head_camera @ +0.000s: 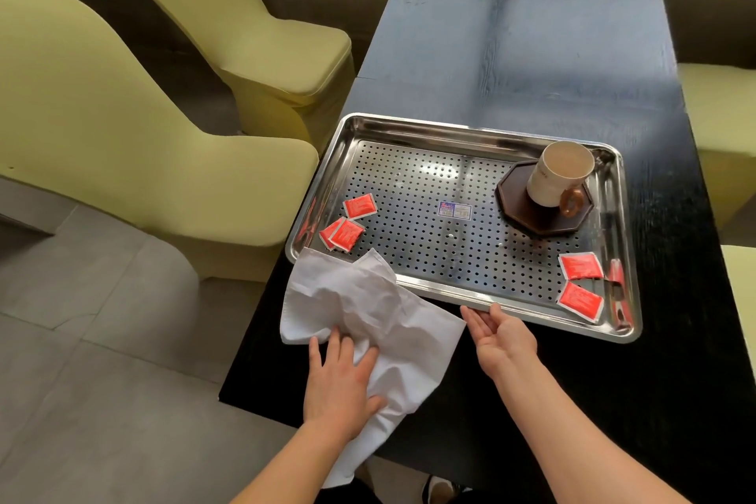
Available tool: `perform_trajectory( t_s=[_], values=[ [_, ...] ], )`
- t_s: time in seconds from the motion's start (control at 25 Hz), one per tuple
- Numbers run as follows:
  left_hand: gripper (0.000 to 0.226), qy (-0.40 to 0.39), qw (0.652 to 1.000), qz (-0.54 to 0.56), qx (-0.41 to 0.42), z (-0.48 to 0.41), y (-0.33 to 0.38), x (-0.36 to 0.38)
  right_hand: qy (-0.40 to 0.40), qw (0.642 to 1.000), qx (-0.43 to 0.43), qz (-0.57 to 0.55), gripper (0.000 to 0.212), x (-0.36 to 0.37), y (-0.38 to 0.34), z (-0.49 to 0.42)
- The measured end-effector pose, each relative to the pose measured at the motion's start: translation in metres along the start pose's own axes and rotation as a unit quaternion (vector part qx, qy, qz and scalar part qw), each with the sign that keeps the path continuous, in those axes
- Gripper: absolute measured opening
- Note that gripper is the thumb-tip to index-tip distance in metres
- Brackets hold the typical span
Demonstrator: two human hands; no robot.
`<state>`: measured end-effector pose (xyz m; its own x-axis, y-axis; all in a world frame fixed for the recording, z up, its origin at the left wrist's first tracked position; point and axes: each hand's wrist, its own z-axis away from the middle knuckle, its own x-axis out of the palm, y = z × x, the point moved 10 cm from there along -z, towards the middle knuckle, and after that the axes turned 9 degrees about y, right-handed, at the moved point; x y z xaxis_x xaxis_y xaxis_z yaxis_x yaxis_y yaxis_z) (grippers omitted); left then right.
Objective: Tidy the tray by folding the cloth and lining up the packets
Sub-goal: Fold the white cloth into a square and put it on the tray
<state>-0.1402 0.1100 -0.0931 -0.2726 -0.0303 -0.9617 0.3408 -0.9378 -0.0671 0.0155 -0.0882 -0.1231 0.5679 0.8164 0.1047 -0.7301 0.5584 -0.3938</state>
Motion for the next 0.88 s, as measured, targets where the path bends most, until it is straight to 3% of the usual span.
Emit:
perform_trajectory(
  t_s=[0.6,0.88],
  values=[
    [0.073,-0.035,0.991,0.130,-0.011,-0.003,0.007,0.002,0.008,1.000,-0.017,-0.017,0.009,0.036,-0.031,-0.016],
    [0.071,-0.036,0.989,0.144,-0.028,-0.008,0.005,-0.003,-0.002,0.999,-0.013,-0.039,0.024,0.057,-0.034,-0.024]
  ],
)
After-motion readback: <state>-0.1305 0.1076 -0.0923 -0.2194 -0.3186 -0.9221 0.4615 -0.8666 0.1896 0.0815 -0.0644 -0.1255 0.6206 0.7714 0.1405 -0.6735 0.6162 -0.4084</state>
